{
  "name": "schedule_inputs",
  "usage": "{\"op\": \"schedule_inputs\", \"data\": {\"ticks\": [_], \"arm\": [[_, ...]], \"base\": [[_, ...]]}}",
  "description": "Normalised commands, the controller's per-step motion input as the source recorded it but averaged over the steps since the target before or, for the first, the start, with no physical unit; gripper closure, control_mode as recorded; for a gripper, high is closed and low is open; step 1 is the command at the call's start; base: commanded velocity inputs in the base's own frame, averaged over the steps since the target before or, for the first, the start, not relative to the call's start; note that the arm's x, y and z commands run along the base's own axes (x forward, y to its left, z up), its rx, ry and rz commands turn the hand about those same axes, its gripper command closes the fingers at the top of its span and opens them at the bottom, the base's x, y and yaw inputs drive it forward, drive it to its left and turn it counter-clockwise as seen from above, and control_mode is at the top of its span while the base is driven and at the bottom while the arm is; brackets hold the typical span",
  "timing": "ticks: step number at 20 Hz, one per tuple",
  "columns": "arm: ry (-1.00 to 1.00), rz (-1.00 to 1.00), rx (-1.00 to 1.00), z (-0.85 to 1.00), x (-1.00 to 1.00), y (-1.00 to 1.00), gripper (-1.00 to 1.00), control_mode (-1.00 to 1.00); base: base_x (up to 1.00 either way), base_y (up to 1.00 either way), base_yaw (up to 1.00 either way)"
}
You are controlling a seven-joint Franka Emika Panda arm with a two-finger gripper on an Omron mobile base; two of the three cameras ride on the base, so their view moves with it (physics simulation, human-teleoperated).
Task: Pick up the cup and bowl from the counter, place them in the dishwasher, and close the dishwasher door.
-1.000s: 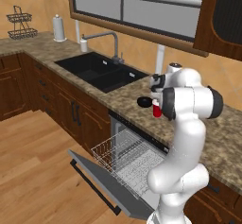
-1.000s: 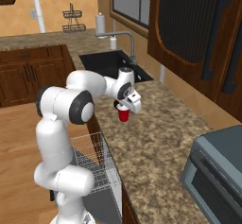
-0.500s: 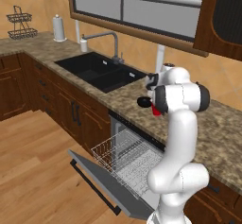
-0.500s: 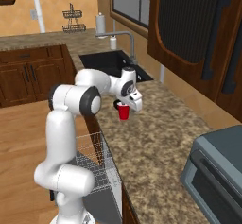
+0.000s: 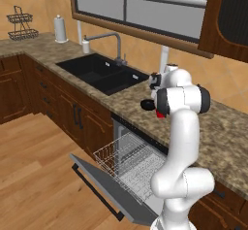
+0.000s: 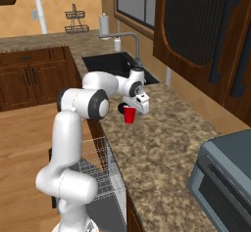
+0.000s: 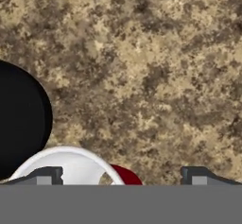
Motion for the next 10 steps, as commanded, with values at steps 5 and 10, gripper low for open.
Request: {"op": "schedule_inputs", "data": {"ticks": [5, 10], "arm": [[0.00, -0.03, 0.00, -0.65, -0.39, 0.00, -1.00, -1.00], [0.00, -0.02, 0.00, -0.62, -0.28, 0.00, 1.00, -1.00]], "base": [[0.00, 0.00, 0.00], [0.00, 0.00, 0.00]]}}
